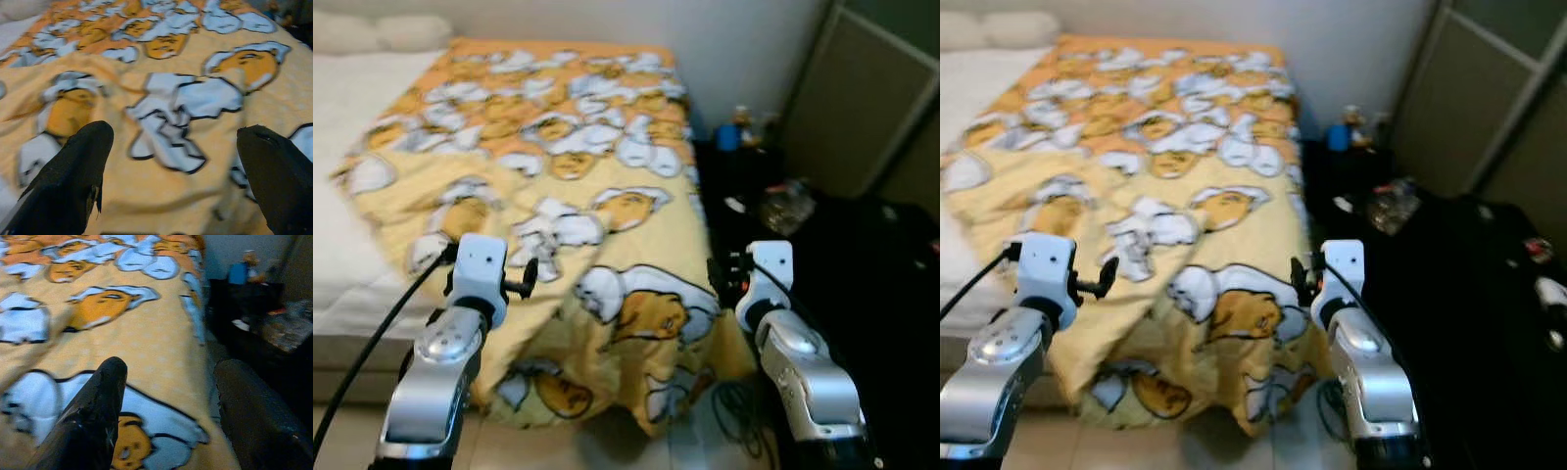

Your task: Clean up the room

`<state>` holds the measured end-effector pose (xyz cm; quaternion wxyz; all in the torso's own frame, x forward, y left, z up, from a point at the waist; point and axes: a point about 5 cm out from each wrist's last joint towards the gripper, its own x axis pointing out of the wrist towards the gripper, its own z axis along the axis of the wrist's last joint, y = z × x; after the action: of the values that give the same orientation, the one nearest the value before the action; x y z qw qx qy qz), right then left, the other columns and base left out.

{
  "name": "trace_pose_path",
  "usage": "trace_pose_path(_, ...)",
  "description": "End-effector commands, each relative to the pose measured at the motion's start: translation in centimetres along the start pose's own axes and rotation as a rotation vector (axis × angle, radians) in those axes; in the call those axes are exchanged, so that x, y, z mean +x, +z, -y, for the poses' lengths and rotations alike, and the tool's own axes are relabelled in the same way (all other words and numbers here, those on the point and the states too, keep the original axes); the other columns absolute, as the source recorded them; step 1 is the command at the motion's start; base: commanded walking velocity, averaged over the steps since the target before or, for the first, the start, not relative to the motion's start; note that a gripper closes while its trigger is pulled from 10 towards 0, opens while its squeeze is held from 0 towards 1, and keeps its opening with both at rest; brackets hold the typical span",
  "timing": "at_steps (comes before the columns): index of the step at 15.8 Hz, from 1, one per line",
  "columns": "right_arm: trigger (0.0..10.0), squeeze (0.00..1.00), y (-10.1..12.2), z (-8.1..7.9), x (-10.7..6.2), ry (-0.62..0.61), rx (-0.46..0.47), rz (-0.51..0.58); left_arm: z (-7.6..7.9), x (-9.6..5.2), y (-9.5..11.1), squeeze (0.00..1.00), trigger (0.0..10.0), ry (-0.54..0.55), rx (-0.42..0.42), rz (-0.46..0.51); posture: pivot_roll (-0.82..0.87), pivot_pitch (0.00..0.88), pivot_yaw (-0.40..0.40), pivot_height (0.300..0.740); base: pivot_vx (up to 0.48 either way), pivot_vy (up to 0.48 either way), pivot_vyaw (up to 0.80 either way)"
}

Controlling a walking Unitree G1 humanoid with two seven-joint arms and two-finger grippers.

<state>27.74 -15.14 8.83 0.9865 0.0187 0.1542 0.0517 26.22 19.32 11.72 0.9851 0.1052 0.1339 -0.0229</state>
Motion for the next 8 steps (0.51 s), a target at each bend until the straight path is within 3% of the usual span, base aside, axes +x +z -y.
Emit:
trace_pose_path(1,10.0,0.00,0.33,0.01,-0.04,0.003,0.005,0.013,0.07,-0.04,0.29,0.98,10.0,-0.011,0.009,0.010,-0.06,0.000,0.019,0.740,0.285,0.000,0.00)
trace_pose_path(8,10.0,0.00,0.14,-0.39,-0.22,0.038,0.004,0.007,0.17,-0.19,0.21,0.99,10.0,-0.015,0.008,0.001,-0.05,0.000,0.017,0.740,0.285,0.000,0.00)
